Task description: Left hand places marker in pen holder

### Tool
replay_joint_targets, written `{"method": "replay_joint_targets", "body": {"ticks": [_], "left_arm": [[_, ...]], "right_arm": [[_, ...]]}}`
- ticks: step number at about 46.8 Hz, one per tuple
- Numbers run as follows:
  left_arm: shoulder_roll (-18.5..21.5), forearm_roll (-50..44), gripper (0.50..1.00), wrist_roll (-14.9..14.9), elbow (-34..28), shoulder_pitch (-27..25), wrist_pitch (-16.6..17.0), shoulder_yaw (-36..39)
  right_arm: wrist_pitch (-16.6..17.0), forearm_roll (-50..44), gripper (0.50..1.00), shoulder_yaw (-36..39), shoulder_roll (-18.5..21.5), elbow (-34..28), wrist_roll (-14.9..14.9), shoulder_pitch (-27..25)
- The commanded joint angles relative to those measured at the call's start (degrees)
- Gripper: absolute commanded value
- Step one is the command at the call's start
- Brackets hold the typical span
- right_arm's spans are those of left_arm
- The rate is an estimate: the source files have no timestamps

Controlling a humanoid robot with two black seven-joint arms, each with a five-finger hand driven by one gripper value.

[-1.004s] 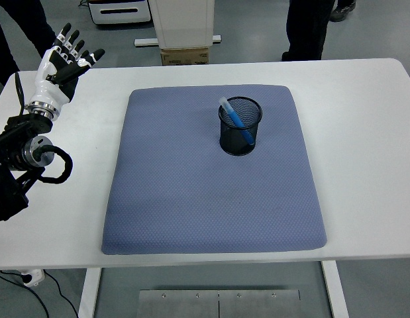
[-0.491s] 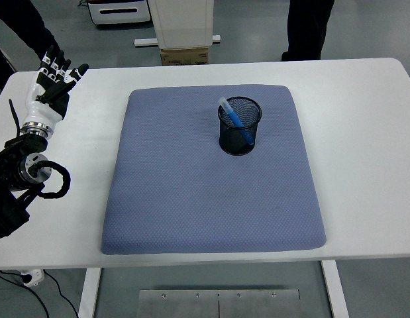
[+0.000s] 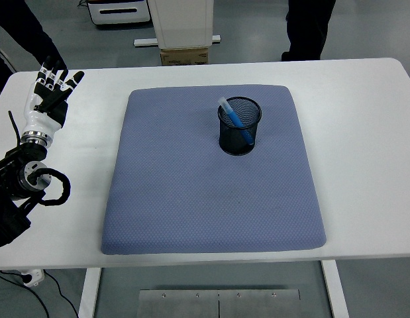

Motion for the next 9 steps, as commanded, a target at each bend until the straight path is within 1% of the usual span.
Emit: {"method": "replay_joint_targets", "body": {"ticks": [1, 9], "left_arm": [[0.0, 0.0, 1.0, 0.0, 0.0, 0.6, 0.0, 0.0], [0.0, -0.1, 1.0, -0.1, 0.0, 1.2, 0.1, 0.0]], "right_arm": [[0.0, 0.2, 1.0, 0.0, 0.0, 0.0, 0.1, 0.0], [0.0, 0.3, 1.0, 0.0, 0.0, 0.0, 0.1, 0.0]]}}
